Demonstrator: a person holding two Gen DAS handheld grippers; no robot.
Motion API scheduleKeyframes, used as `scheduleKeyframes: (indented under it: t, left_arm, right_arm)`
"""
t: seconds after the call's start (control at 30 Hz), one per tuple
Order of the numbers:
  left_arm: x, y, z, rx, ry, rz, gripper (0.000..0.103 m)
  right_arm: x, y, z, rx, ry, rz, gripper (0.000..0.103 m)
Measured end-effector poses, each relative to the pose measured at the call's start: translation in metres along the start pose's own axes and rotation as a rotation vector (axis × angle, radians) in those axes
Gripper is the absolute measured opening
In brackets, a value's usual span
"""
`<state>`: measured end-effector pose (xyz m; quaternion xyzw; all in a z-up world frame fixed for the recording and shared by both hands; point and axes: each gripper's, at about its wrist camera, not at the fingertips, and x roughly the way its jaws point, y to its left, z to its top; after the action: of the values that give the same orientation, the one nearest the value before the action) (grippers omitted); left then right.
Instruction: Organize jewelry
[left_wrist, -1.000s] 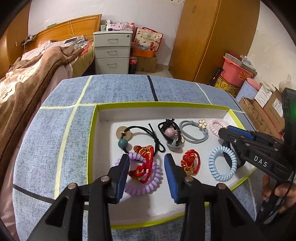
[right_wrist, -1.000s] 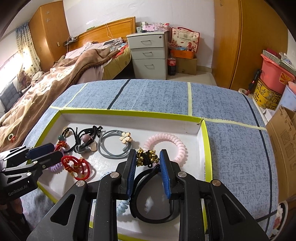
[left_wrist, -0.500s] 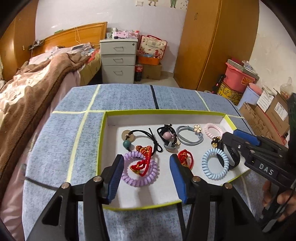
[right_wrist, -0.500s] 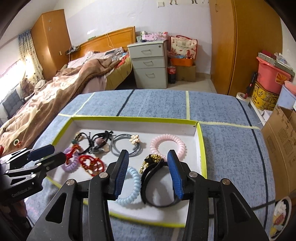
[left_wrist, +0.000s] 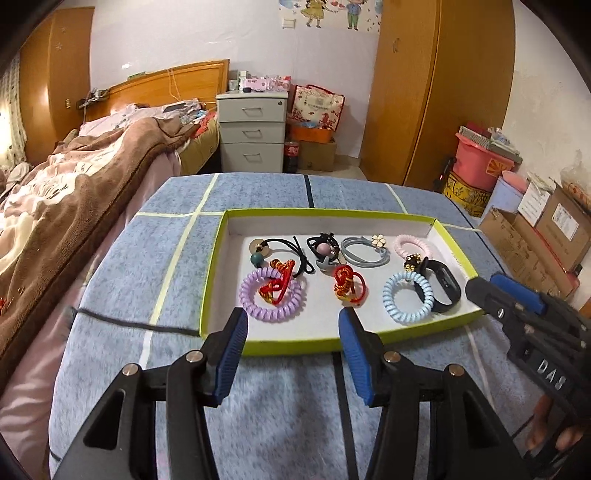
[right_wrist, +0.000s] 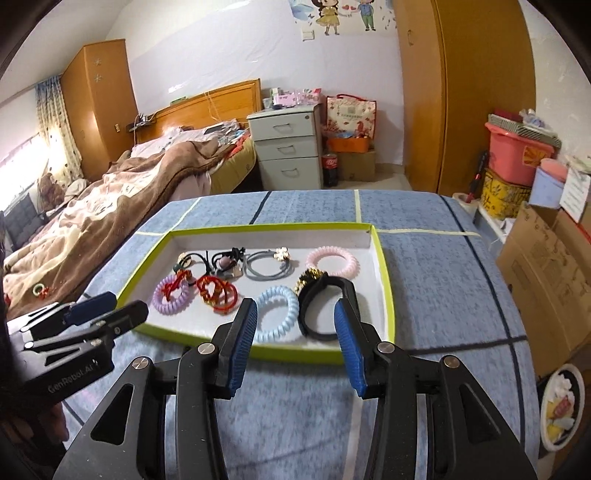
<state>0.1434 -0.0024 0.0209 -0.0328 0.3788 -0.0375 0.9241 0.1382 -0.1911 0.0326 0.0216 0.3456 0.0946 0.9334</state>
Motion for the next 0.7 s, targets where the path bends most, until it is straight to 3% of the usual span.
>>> scheduleKeyframes:
  t: [0.7]
  left_arm:
    - [-0.025,-0.002,-0.02,-0.032,-0.043,0.019,0.053]
  right_arm:
    - [-0.025,0.016,-0.02,0.008,-0.051,-0.007,0.045]
